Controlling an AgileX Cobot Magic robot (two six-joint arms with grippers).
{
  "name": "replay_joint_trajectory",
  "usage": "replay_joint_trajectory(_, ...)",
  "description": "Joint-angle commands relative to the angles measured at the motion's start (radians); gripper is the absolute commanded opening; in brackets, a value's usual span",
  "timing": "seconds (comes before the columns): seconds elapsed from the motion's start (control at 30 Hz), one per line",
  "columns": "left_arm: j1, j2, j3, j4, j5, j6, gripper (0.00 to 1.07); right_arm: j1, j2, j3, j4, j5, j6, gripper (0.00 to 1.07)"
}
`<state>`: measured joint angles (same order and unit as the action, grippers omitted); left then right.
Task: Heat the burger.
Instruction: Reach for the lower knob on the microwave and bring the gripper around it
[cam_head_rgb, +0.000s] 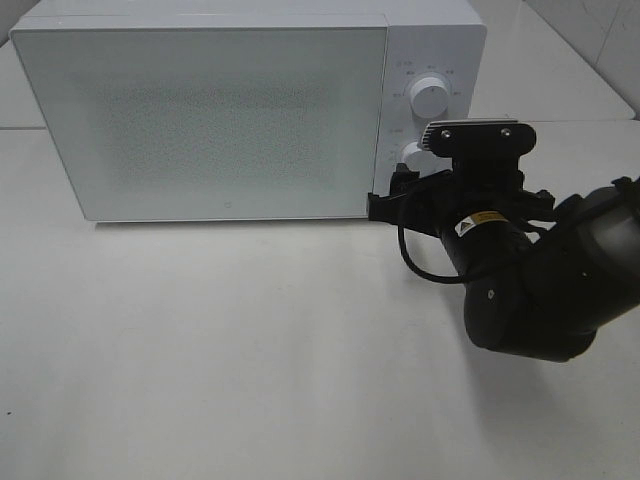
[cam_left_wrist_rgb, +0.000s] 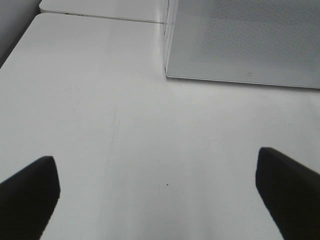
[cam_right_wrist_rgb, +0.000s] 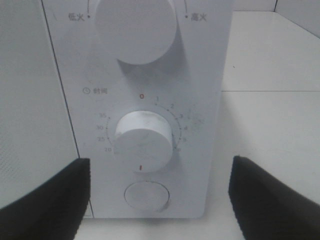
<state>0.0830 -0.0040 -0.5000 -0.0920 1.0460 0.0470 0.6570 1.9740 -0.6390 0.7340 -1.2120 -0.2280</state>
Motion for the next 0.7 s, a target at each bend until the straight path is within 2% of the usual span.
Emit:
replay_joint_trajectory(0.03, -0.003, -0.026, 0.003, -0.006, -0.010, -0.001, 1.02, -0.016, 0.032, -0.056, -0.020, -0.045, 0.011, 0.75)
replay_joint_trajectory(0.7, -0.003, -0.025, 0.003, -0.006, -0.010, -0.001, 1.02, -0.085, 0.141, -0.200, -0.048, 0.024, 0.001, 0.75)
